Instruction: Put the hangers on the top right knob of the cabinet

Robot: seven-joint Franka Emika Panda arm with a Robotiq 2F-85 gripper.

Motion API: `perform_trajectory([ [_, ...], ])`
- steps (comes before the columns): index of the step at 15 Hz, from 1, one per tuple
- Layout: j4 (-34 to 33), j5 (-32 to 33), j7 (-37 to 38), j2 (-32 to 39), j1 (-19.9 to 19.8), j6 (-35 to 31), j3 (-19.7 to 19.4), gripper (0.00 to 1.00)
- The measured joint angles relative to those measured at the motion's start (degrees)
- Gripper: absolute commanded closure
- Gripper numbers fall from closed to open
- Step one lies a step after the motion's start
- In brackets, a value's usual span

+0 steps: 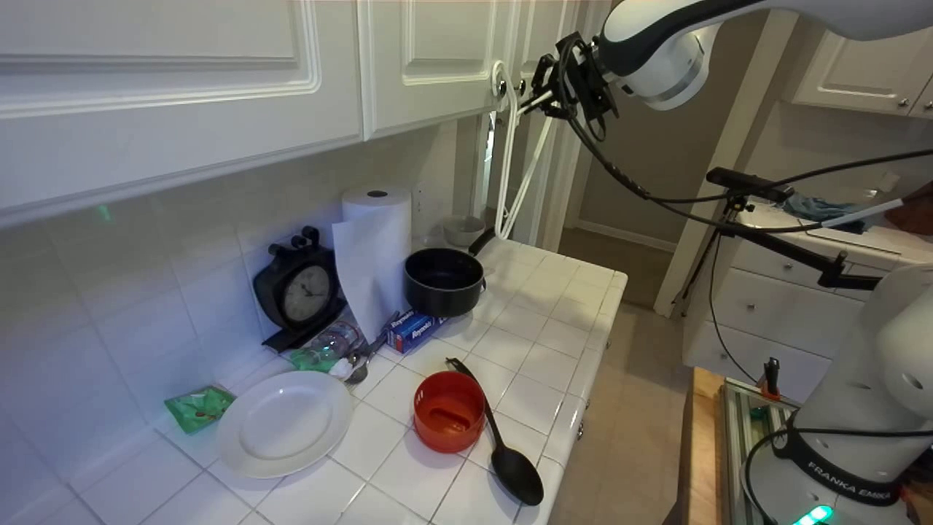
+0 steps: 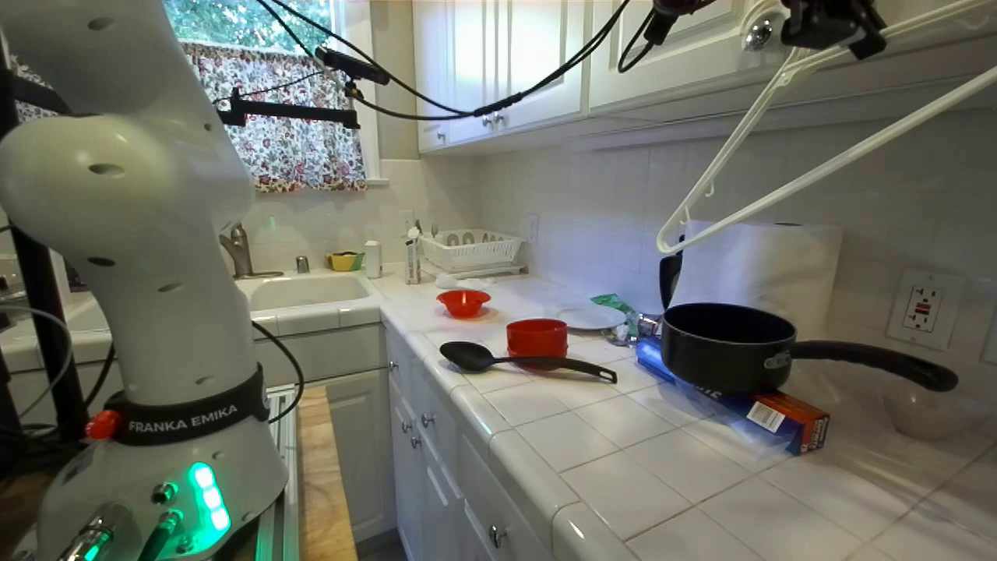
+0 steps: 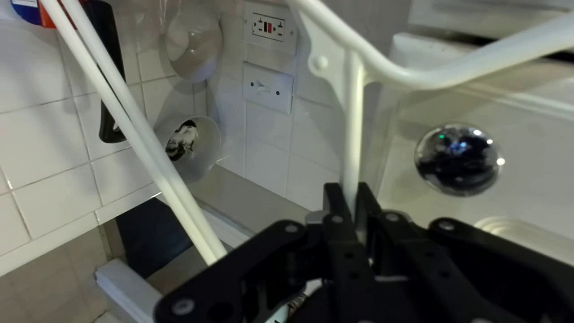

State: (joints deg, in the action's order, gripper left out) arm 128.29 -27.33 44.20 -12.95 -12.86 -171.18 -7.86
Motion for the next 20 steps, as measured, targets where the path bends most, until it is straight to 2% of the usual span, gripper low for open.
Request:
perform_trajectory([
  [11,0.77,10.76,11.36,1.30,-8.08,0.13,6.76,0.96],
  [20,0.46,18.83,21.38,1.41,-13.62,2.90,12.02,0.95],
])
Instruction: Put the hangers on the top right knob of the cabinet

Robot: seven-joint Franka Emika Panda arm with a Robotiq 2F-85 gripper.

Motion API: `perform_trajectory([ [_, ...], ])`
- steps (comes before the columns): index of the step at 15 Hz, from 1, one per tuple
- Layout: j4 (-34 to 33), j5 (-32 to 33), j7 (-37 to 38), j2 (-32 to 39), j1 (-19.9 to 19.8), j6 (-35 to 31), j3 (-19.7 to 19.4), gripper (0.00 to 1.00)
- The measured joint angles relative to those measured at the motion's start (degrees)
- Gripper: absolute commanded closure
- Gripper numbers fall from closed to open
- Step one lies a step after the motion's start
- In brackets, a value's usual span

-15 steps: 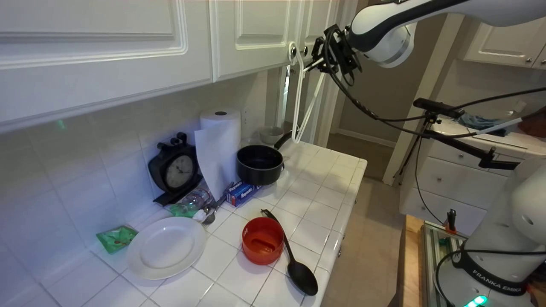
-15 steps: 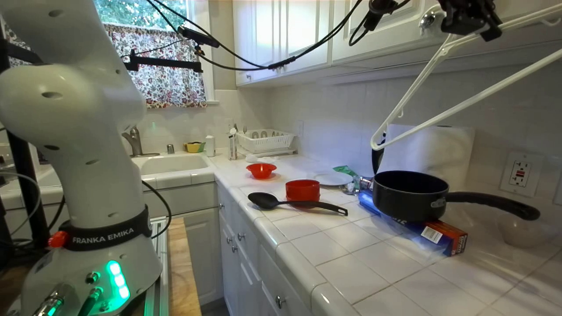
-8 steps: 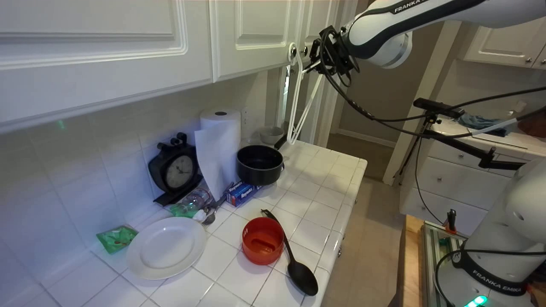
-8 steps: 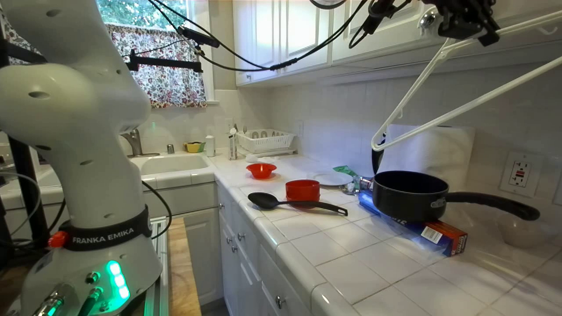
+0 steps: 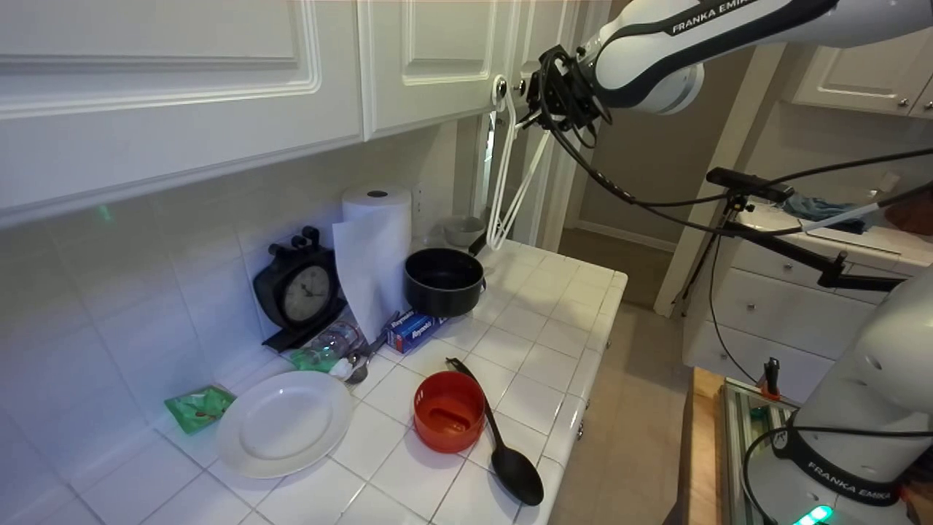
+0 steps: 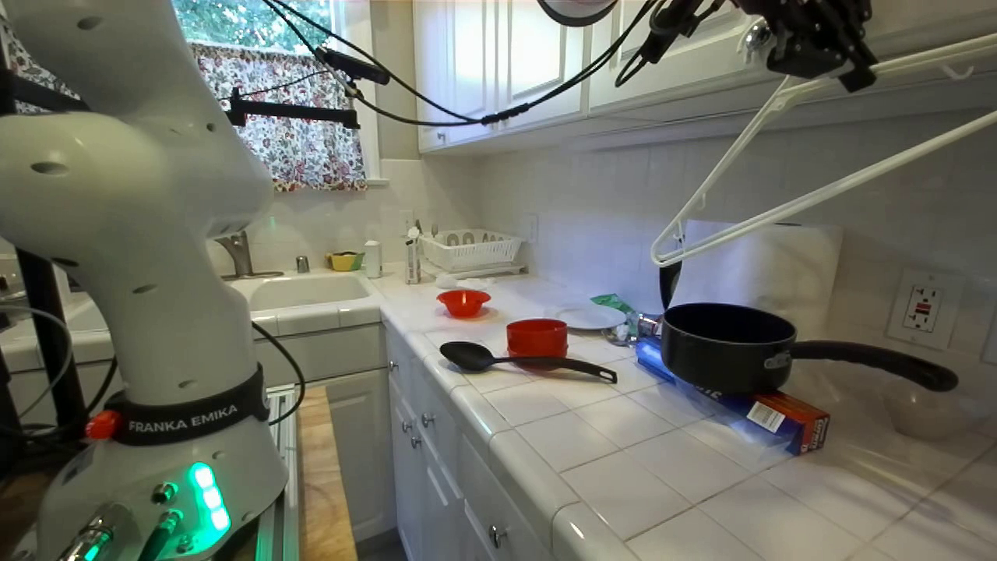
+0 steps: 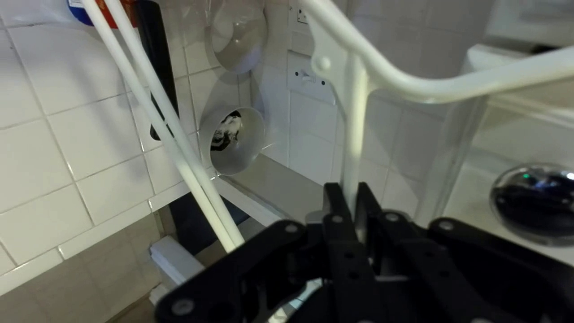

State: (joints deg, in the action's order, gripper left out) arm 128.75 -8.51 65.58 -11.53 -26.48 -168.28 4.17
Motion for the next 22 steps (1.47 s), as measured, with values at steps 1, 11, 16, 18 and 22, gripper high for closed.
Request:
perform_trajectory([
  [1,-0.01,0.59,0.77,0.00,-0.41,0.22,0.42,0.95],
  [11,-0.21,4.48,5.41,0.02,-3.38,4.04,2.53,0.24],
  [16,-0.38,4.58,6.43,0.02,-3.90,5.22,2.88,0.00],
  [18,-0.44,4.58,6.44,-0.08,-3.92,6.63,2.87,0.00],
  [22,-0.56,4.57,6.45,-0.98,-1.09,12.50,0.32,0.00],
])
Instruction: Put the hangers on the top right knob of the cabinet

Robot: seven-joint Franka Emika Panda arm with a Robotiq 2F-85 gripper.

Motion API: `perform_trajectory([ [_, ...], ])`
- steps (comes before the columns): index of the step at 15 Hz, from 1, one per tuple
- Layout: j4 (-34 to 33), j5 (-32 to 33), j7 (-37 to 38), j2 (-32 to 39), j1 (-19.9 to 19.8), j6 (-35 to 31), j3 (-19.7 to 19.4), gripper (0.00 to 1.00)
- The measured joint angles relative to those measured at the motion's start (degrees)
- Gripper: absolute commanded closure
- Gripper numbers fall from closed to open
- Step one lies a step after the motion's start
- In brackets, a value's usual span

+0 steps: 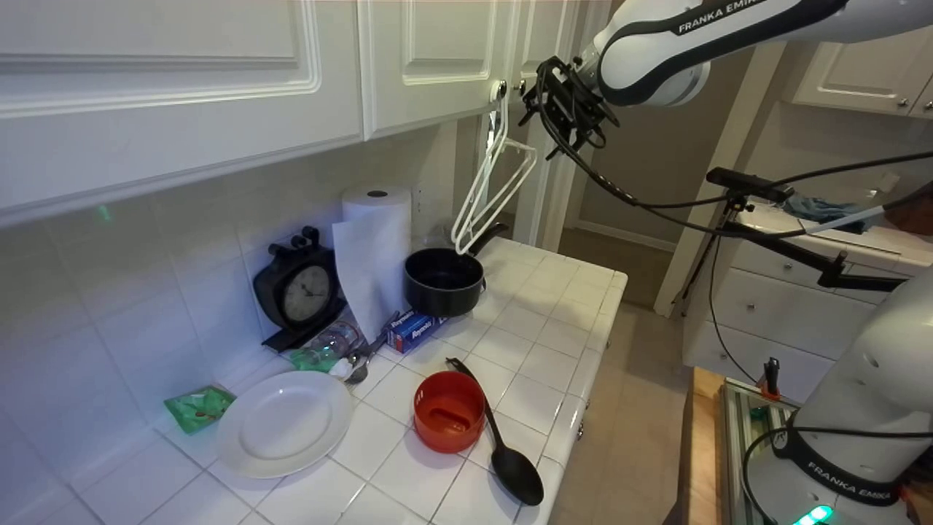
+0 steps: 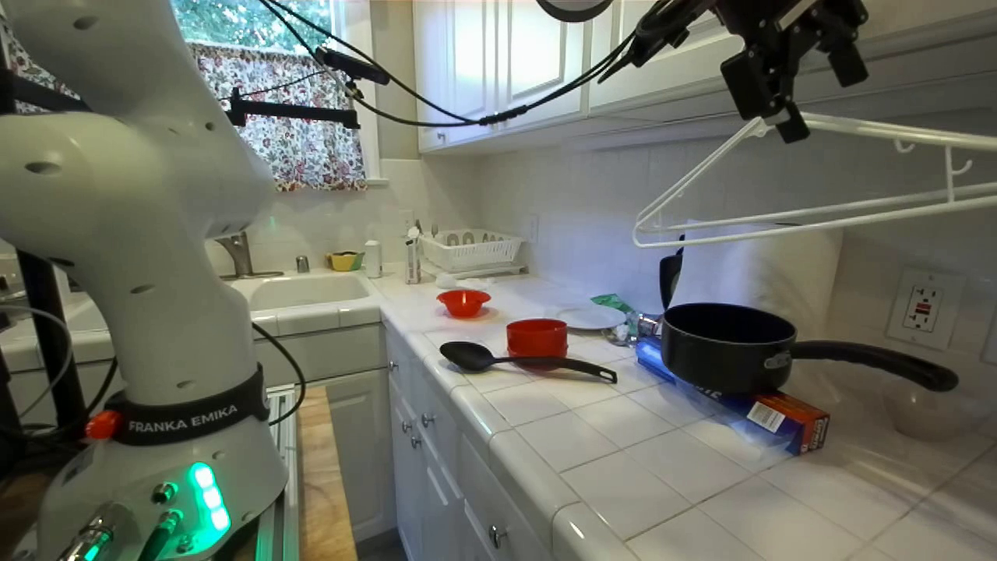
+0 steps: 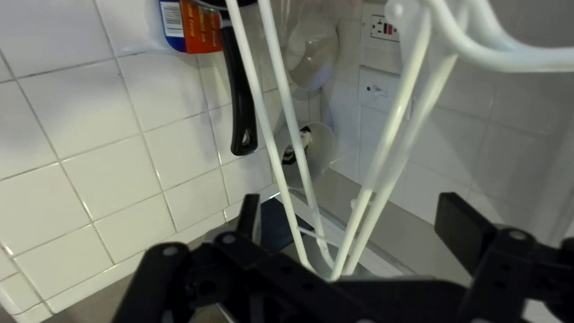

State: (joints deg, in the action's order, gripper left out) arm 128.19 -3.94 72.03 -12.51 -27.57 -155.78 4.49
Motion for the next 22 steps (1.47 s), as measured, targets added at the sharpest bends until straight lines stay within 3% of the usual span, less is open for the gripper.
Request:
perform_trajectory([
  [7,0.38,-0.03,0.31,-3.67,6.45,10.20,-6.57,0.00],
  [11,0.61,-0.10,-7.33,-6.60,9.30,19.94,-9.64,0.00],
  [14,0.67,0.31,-12.50,-8.45,9.48,25.33,-10.62,0.00],
  [22,0.68,5.13,-23.32,-10.62,9.32,32.21,-11.07,0.00],
])
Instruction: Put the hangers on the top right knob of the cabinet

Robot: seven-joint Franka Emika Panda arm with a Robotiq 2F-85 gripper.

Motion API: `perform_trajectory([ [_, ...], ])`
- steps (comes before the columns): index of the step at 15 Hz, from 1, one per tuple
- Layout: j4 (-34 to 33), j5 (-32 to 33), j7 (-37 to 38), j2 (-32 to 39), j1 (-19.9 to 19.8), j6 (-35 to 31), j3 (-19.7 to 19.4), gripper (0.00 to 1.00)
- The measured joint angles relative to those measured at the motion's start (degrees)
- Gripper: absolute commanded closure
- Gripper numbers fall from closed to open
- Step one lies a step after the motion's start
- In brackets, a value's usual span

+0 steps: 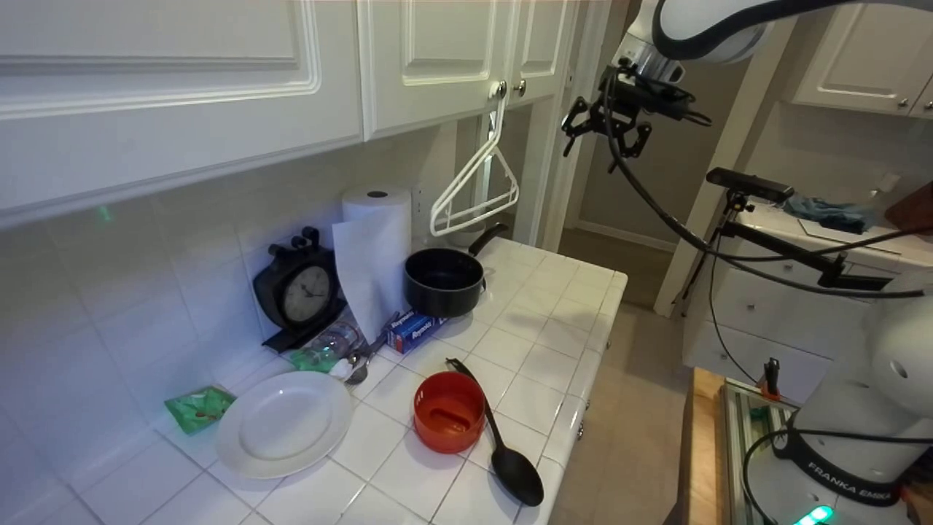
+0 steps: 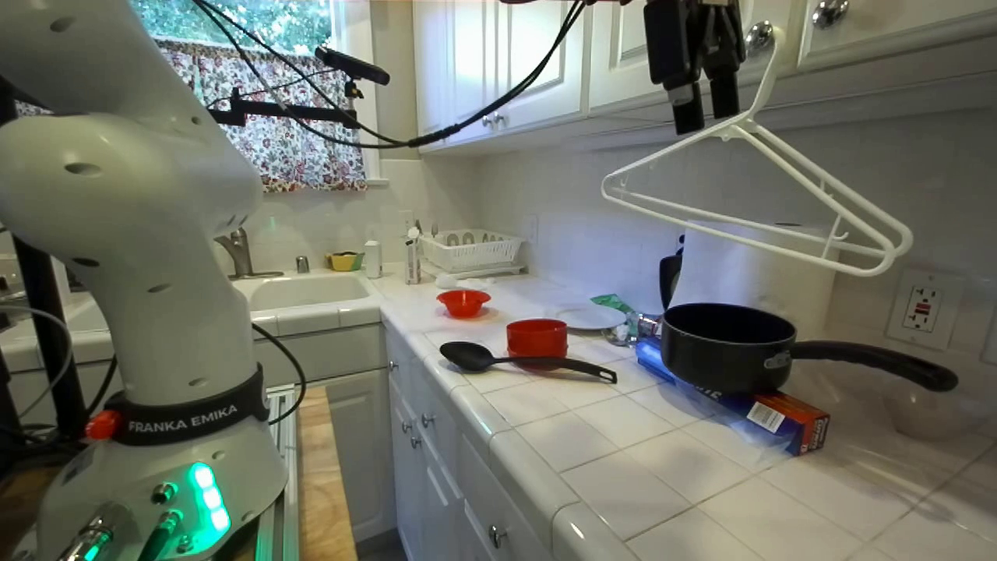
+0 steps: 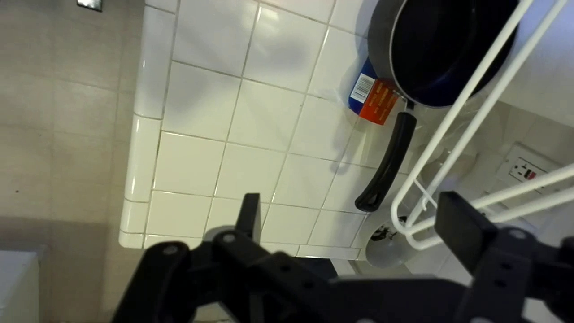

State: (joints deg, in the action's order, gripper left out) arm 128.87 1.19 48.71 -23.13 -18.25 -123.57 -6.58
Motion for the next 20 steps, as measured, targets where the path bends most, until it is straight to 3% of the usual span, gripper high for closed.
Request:
perform_trajectory([
  [7,-0.01,3.75,-14.96,-1.47,-0.03,5.03,-0.29,0.00],
  [14,0.00,6.62,-34.10,-2.45,0.22,5.16,-0.58,0.00],
  [20,2.83,6.94,-45.32,-7.60,1.69,3.24,-0.84,0.00],
])
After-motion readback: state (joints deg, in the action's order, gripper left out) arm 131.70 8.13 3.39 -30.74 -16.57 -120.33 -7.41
